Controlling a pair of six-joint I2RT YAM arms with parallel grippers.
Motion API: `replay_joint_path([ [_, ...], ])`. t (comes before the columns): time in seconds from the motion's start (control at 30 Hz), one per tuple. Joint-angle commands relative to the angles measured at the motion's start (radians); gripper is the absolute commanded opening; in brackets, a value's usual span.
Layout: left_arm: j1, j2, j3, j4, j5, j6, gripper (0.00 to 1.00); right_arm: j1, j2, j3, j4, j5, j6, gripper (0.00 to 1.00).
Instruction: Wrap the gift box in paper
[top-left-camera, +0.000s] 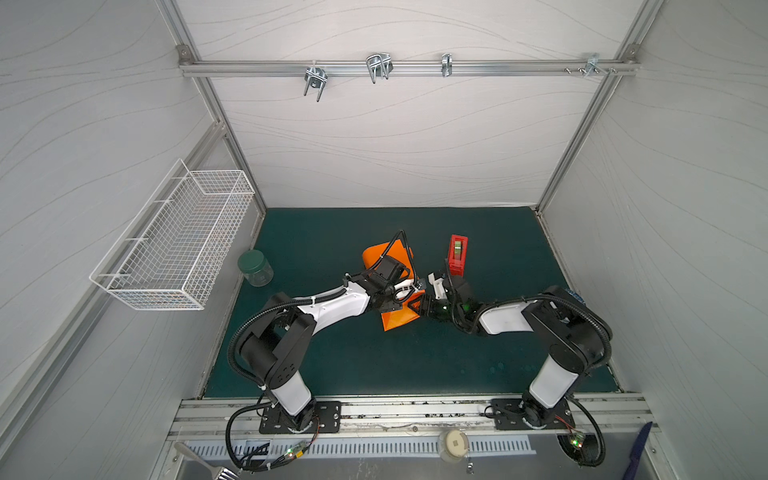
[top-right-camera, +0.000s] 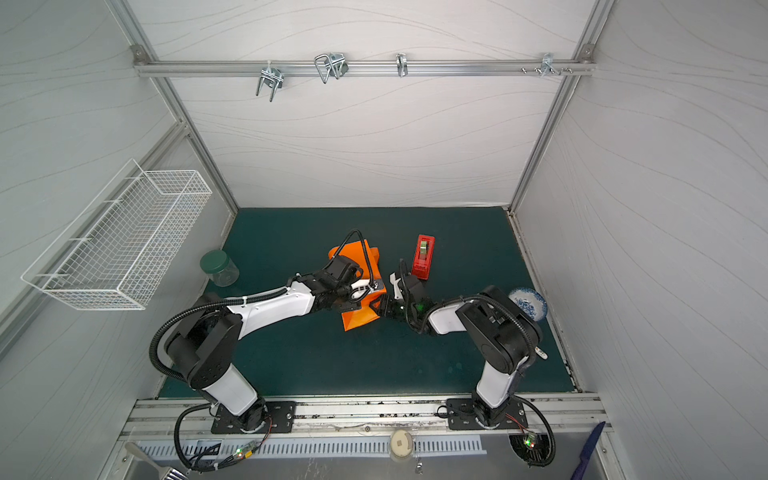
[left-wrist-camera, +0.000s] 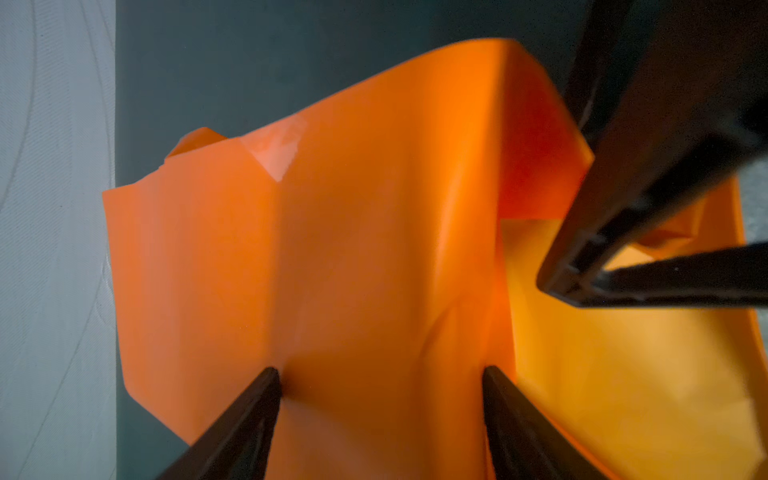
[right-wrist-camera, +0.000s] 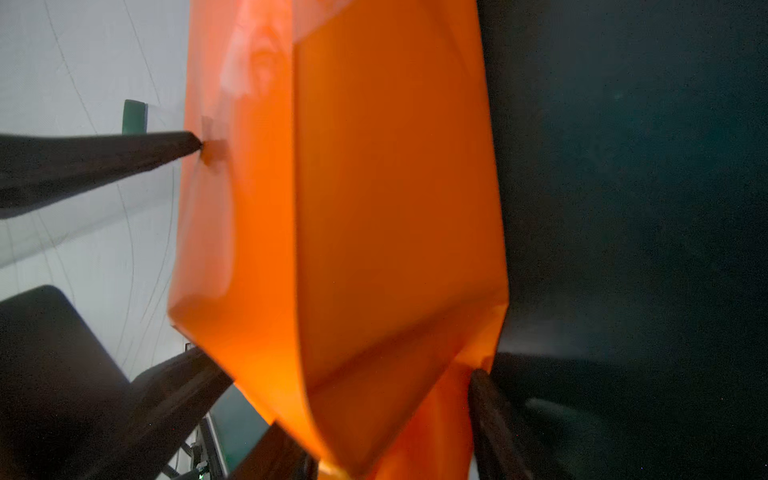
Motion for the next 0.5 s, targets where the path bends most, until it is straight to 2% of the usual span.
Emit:
replay_joint_path([
  [0.0,0.002,0.046,0.013,-0.048,0.005,-0.012,0.76,0.014,0.001,-0.016,-0.035,-0.062,-0.009,0.57],
  [0.47,0.002,0.046,0.013,-0.048,0.005,-0.013,0.76,0.010,-0.099,-0.011,-0.145,-0.031,-0.078,0.56],
])
